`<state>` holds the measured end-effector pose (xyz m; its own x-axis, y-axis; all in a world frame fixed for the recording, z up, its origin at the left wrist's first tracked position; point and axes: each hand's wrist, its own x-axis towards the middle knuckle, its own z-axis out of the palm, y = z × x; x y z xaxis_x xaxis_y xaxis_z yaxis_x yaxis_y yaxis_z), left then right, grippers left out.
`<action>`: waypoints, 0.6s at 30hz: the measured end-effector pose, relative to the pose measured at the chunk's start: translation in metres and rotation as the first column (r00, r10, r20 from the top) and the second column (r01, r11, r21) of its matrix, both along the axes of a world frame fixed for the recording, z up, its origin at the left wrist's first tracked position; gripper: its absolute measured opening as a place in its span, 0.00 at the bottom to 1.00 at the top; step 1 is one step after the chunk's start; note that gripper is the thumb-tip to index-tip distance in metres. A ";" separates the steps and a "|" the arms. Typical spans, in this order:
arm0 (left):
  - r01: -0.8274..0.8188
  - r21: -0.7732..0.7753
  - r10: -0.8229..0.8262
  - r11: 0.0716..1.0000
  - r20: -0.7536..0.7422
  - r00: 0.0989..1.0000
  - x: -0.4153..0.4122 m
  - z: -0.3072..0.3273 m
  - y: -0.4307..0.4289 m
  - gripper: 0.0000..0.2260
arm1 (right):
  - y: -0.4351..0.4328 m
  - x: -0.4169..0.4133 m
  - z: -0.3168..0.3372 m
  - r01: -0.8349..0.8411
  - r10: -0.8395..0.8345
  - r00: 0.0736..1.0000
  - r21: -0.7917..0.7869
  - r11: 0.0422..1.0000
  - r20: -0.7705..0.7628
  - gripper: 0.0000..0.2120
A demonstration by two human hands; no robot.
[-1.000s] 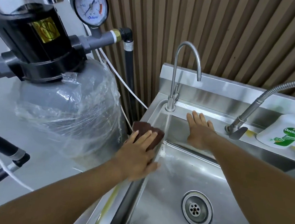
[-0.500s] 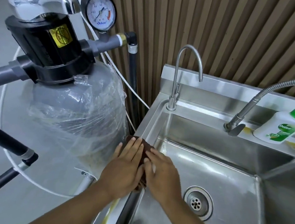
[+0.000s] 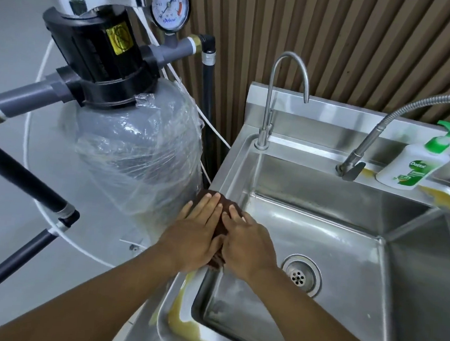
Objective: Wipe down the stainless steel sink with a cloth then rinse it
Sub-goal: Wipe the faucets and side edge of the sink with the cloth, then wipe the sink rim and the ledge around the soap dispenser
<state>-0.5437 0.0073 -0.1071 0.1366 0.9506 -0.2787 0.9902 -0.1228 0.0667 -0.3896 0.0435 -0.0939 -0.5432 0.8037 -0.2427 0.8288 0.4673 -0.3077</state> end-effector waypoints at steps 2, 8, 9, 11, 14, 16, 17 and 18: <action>0.026 0.063 -0.027 0.998 0.013 1.000 -0.004 -0.003 -0.029 0.35 | -0.024 0.001 0.004 -0.052 0.052 0.999 0.002 0.999 0.013 0.28; 0.051 0.082 -0.049 0.995 -0.026 0.998 -0.008 -0.003 -0.075 0.32 | -0.055 -0.001 0.010 -0.115 0.119 0.992 -0.073 0.991 0.050 0.31; 0.021 0.054 -0.020 0.998 -0.016 1.000 -0.006 0.001 -0.070 0.35 | -0.049 -0.003 0.010 -0.117 0.121 0.991 -0.070 0.991 0.059 0.31; -0.052 0.014 0.053 0.999 -0.020 0.998 -0.004 0.007 -0.050 0.39 | -0.030 -0.009 0.014 -0.133 0.136 0.986 -0.044 0.990 0.092 0.30; -0.136 -0.070 0.132 0.988 -0.067 0.989 -0.001 0.015 -0.018 0.36 | -0.006 -0.018 0.022 -0.144 0.148 0.979 -0.039 0.989 0.138 0.32; -0.149 -0.107 0.143 0.983 -0.061 0.988 0.000 0.017 -0.011 0.34 | -0.002 -0.021 0.024 -0.170 0.171 0.969 -0.024 0.985 0.179 0.34; -0.164 -0.114 0.158 0.980 -0.059 0.986 0.002 0.019 -0.016 0.34 | -0.005 -0.020 0.026 -0.197 0.195 0.961 -0.012 0.980 0.196 0.34; -0.166 -0.120 0.160 0.979 -0.057 0.986 0.003 0.020 -0.018 0.34 | -0.007 -0.019 0.025 -0.206 0.204 0.957 -0.009 0.978 0.206 0.34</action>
